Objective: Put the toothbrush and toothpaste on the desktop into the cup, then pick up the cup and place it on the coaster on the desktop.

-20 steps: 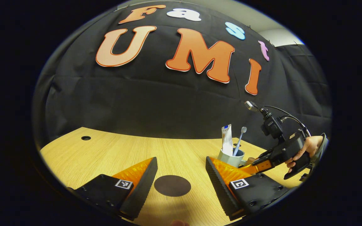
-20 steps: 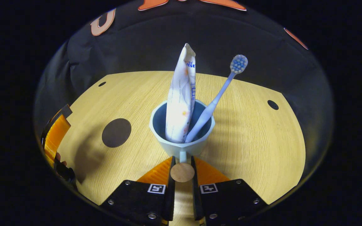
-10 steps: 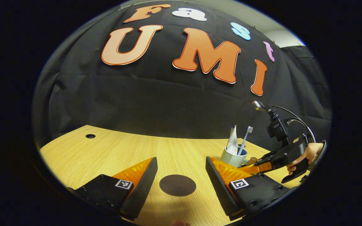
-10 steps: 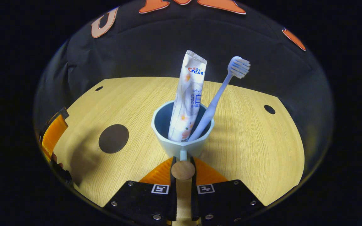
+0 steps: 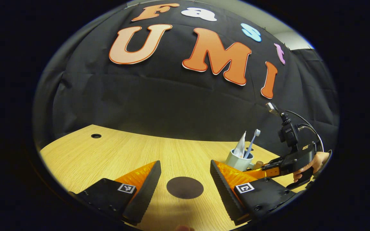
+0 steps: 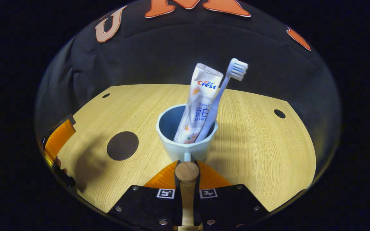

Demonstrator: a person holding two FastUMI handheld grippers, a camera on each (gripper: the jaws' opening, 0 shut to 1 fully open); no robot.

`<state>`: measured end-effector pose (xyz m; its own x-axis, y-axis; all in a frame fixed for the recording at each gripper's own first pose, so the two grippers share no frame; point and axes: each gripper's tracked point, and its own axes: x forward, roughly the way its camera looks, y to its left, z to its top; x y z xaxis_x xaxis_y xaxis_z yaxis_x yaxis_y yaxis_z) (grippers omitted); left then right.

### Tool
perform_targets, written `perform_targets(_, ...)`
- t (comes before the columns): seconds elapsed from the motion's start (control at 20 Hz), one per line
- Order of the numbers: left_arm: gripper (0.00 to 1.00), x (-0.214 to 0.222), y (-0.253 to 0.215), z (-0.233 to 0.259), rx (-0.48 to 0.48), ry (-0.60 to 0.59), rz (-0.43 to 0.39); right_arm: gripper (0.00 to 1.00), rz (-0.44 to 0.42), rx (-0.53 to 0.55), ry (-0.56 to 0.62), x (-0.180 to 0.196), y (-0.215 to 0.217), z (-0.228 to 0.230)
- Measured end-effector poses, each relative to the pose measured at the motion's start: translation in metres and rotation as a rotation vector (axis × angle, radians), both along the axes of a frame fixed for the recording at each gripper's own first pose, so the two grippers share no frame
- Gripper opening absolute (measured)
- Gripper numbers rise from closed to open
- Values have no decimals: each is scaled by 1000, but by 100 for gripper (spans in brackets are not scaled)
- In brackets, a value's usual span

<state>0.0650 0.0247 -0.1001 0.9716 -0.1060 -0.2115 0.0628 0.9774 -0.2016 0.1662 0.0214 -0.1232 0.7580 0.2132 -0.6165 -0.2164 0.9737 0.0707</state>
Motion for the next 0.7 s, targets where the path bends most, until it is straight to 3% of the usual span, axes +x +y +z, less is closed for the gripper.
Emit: perform_targets(0.7, 97, -32, 49, 18, 49, -7, 98, 13, 90, 30, -111, 8, 3, 17)
